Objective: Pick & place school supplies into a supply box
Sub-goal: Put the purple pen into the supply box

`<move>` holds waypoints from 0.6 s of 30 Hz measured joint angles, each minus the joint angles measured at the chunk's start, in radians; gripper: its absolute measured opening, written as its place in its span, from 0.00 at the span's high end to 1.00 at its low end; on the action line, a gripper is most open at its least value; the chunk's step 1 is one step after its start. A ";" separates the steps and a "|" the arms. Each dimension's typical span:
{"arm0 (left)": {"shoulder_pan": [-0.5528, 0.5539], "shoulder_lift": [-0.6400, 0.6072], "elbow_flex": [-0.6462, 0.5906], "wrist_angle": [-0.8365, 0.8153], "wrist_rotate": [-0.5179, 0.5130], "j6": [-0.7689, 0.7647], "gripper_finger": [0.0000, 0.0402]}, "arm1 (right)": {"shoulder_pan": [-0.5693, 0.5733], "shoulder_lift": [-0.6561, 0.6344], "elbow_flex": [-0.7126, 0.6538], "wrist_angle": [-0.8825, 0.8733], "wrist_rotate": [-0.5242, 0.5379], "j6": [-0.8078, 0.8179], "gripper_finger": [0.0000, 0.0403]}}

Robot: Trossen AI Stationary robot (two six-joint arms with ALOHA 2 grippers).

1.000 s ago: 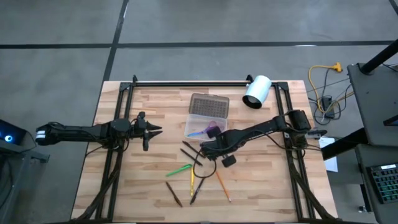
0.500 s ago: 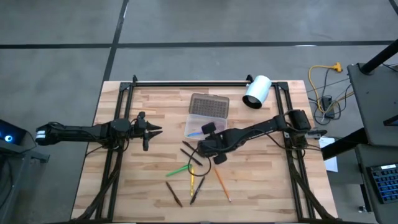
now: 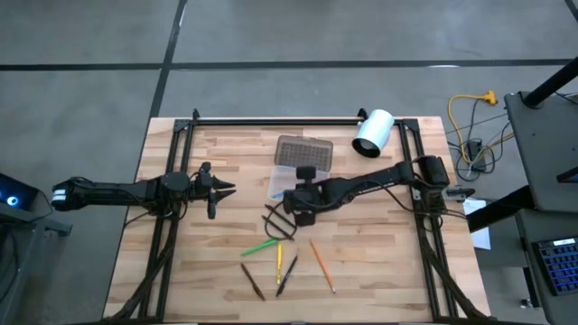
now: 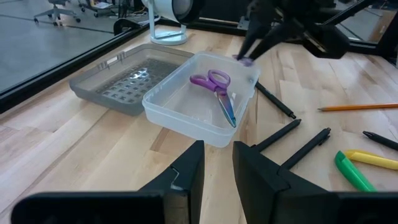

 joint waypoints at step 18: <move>0.000 0.000 0.000 0.000 0.000 0.000 0.83 | -0.071 0.002 -0.045 0.021 0.055 0.001 0.95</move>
